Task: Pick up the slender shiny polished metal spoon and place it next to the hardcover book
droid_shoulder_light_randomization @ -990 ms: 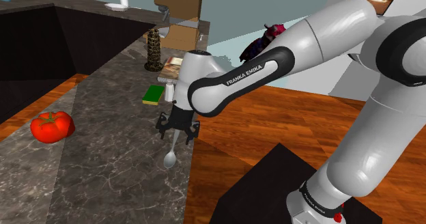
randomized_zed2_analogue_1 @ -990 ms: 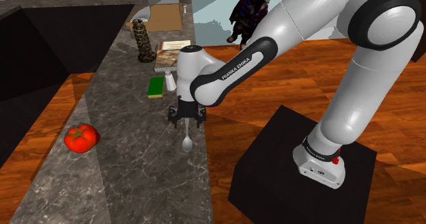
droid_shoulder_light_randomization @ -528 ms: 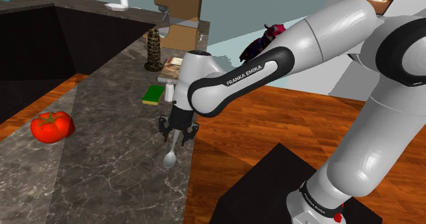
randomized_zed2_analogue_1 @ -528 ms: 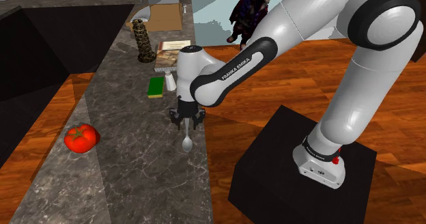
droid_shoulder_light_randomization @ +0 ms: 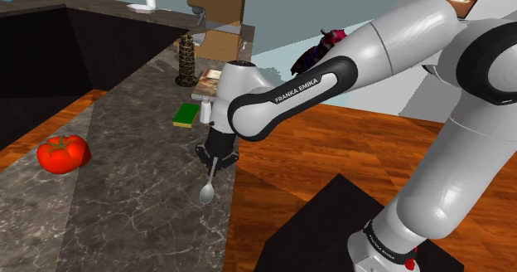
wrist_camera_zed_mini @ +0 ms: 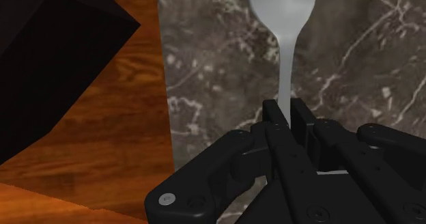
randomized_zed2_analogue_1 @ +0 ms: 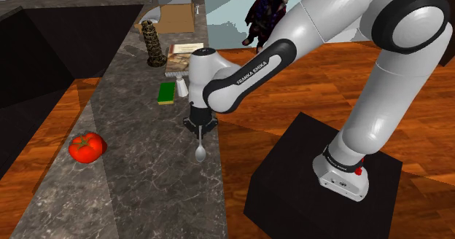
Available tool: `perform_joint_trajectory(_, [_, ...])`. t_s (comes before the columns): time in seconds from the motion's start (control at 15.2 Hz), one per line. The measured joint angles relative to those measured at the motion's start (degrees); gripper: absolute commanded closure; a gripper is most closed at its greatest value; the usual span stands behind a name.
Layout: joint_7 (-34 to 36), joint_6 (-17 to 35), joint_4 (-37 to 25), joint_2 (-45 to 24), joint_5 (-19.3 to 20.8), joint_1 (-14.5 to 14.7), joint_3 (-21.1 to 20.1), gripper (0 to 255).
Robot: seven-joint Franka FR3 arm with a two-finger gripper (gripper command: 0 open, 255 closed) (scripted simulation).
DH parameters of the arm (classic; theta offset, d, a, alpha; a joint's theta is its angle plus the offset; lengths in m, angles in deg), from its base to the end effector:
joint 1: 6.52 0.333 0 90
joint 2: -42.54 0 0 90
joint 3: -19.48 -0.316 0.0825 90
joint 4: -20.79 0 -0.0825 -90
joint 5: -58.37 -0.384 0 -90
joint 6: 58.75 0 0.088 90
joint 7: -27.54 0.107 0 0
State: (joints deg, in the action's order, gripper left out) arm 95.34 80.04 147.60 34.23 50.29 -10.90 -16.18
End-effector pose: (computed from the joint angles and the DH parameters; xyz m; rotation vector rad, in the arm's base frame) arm 0.4726 0.2845 0.3337 -2.7507 1.0802 0.1212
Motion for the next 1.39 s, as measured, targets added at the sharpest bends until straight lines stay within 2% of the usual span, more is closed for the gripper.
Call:
perform_joint_trajectory(0.26, [-0.61, -0.78, -0.21, 1.25, -1.07, -0.26, -0.26, 255])
perform_joint_trajectory(1.39, [-1.81, -13.52, -6.4, 8.85, -4.98, -1.33, -0.26, 255])
